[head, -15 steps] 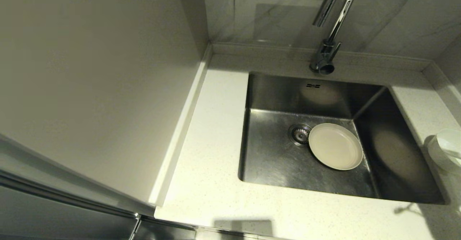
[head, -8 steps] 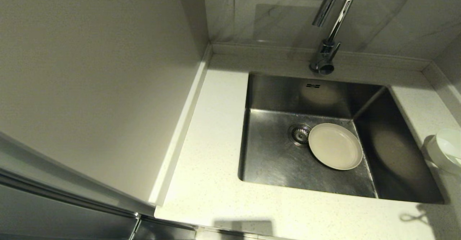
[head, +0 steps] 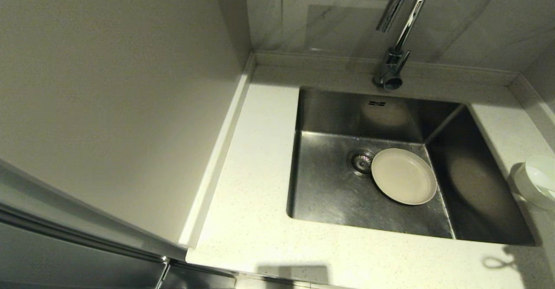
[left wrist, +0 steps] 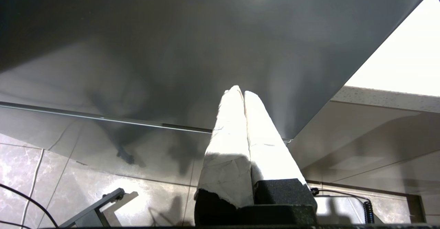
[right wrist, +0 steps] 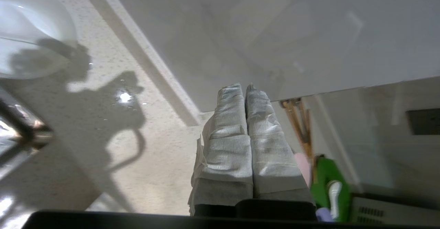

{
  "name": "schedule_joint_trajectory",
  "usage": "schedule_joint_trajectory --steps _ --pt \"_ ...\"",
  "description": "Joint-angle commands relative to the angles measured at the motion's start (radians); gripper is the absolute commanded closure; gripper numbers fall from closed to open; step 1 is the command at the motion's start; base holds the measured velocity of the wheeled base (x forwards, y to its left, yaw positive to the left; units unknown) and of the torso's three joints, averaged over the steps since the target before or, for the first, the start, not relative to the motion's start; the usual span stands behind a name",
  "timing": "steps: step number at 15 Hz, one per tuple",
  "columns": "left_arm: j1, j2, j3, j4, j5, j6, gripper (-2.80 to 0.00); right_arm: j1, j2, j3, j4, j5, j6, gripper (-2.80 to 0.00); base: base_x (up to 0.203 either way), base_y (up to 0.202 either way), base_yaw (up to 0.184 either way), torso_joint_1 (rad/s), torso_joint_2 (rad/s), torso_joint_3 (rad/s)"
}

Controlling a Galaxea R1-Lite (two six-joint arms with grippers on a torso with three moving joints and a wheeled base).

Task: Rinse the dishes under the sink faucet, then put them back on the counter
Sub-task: Put a spoon into the sink

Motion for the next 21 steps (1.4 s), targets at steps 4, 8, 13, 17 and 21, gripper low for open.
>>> schedule_joint_trajectory --steps 4,8,13,17,21 --pt "0.0 -0.003 0.0 0.0 0.001 -0.001 0.0 -0.047 0.081 -0.068 0.008 -0.004 -0.058 0.0 0.0 0.0 0.0 0.0 0.0 0.0" --pt "0.0 -0.003 0.0 0.0 0.001 -0.001 0.0 -0.091 0.122 -0.098 0.0 0.068 -0.153 0.0 0.0 0.0 0.0 0.0 0.0 0.0" --pt "0.0 -0.003 0.0 0.0 0.001 -0.001 0.0 -0.071 0.28 -0.22 -0.059 0.2 0.026 0.0 0.0 0.0 0.0 0.0 0.0 0.0" --pt "0.0 -0.003 0.0 0.0 0.001 -0.001 0.0 -0.036 0.348 -0.225 -0.058 0.212 0.099 0.0 0.0 0.0 0.0 0.0 0.0 0.0" --pt "0.0 -0.003 0.0 0.0 0.001 -0.001 0.0 -0.035 0.374 -0.229 -0.058 0.346 0.052 0.0 0.0 0.0 0.0 0.0 0.0 0.0"
